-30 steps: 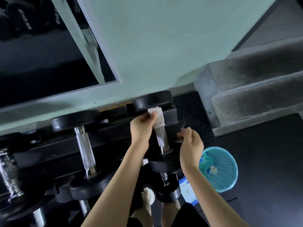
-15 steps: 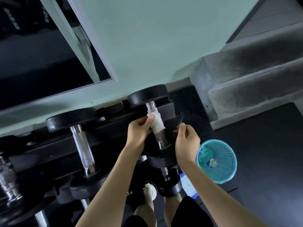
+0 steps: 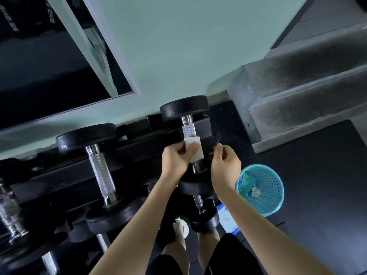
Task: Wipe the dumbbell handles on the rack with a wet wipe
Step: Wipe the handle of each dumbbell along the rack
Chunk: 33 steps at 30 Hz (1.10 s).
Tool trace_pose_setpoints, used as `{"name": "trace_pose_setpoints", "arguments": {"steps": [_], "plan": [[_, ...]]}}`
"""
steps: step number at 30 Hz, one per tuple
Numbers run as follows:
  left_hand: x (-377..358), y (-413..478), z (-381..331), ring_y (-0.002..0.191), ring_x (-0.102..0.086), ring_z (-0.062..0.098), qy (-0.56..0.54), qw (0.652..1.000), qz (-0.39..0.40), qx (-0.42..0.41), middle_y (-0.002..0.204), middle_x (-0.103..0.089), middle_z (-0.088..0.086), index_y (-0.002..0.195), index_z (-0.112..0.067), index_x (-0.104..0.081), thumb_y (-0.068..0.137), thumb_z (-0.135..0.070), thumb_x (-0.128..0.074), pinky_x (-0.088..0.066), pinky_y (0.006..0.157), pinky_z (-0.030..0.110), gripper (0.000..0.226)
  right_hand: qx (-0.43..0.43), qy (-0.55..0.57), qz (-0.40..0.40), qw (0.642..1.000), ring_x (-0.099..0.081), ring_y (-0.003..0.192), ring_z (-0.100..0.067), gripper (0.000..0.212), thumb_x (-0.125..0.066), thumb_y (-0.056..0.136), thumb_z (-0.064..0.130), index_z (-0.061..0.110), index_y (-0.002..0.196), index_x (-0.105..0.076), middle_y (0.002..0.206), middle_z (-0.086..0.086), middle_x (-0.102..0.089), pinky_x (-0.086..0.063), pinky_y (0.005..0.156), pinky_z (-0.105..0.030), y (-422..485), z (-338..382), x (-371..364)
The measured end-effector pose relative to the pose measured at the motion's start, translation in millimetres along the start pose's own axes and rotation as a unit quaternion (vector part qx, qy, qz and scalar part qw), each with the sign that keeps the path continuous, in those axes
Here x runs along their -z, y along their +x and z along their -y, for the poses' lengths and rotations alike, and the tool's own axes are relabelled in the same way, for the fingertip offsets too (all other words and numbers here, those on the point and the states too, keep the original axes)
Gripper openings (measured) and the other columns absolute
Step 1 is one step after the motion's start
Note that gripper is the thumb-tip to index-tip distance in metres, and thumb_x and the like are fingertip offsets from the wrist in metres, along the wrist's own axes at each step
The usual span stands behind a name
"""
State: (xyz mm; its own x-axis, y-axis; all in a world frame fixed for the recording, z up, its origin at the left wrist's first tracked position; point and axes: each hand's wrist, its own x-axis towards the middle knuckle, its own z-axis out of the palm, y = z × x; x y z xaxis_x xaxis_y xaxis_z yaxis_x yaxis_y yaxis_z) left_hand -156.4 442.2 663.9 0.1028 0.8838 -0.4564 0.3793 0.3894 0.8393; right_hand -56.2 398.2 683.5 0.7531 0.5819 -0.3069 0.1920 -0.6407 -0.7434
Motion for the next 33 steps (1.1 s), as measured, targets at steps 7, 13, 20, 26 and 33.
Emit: {"name": "trace_pose_setpoints", "arguments": {"steps": [7,13,20,26,33], "plan": [[11.3,-6.0,7.4,0.057,-0.055,0.005,0.055,0.993,0.098,0.032,0.067,-0.069,0.000,0.080,-0.009,-0.074,0.079,-0.031,-0.075,-0.043,0.053,0.021,0.021,-0.005,0.003,0.009,1.000,-0.059,0.074,-0.029,0.035,-0.044,0.097,0.026,-0.001,0.083,-0.063,0.078,-0.015,-0.066,-0.038,0.058,-0.027,0.1,-1.0,-0.1],[14.3,10.5,-2.4,0.086,-0.071,0.026,-0.158,0.980,0.063,0.107,0.091,-0.074,0.012,0.090,-0.008,-0.072,0.081,-0.023,-0.073,-0.057,0.084,0.040,0.018,-0.004,0.014,0.010,1.000,-0.054,0.064,-0.029,0.038,-0.043,0.097,0.026,-0.004,0.081,-0.060,0.075,-0.019,-0.064,-0.040,0.059,-0.032,0.6,-1.6,0.6],[11.7,38.7,-25.2,0.085,-0.069,0.018,-0.307,0.941,-0.019,0.139,0.089,-0.072,0.005,0.088,-0.008,-0.067,0.085,-0.012,-0.068,-0.058,0.074,0.028,0.005,0.005,0.006,0.011,1.000,-0.056,0.073,-0.035,0.039,-0.043,0.096,0.028,-0.005,0.081,-0.057,0.079,-0.019,-0.064,-0.046,0.067,-0.040,-0.2,-3.1,-0.5],[13.4,47.4,-24.4,0.091,-0.068,0.019,-0.343,0.923,0.071,0.159,0.100,-0.069,0.010,0.096,-0.005,-0.063,0.091,-0.022,-0.058,-0.055,0.082,0.030,0.019,0.023,-0.023,0.018,0.999,-0.057,0.069,-0.031,0.033,-0.044,0.095,0.023,0.000,0.079,-0.060,0.072,-0.015,-0.064,-0.043,0.061,-0.036,0.2,-1.9,-1.6],[12.9,30.6,-20.9,0.068,-0.067,0.014,0.023,0.997,0.037,0.068,0.072,-0.071,0.003,0.073,-0.015,-0.070,0.078,-0.043,-0.072,-0.055,0.067,0.027,0.028,0.041,-0.026,0.030,0.998,-0.058,0.062,-0.029,0.037,-0.046,0.096,0.024,0.004,0.065,-0.047,0.066,-0.014,-0.063,-0.042,0.058,-0.036,0.3,-2.8,-2.5]]}}
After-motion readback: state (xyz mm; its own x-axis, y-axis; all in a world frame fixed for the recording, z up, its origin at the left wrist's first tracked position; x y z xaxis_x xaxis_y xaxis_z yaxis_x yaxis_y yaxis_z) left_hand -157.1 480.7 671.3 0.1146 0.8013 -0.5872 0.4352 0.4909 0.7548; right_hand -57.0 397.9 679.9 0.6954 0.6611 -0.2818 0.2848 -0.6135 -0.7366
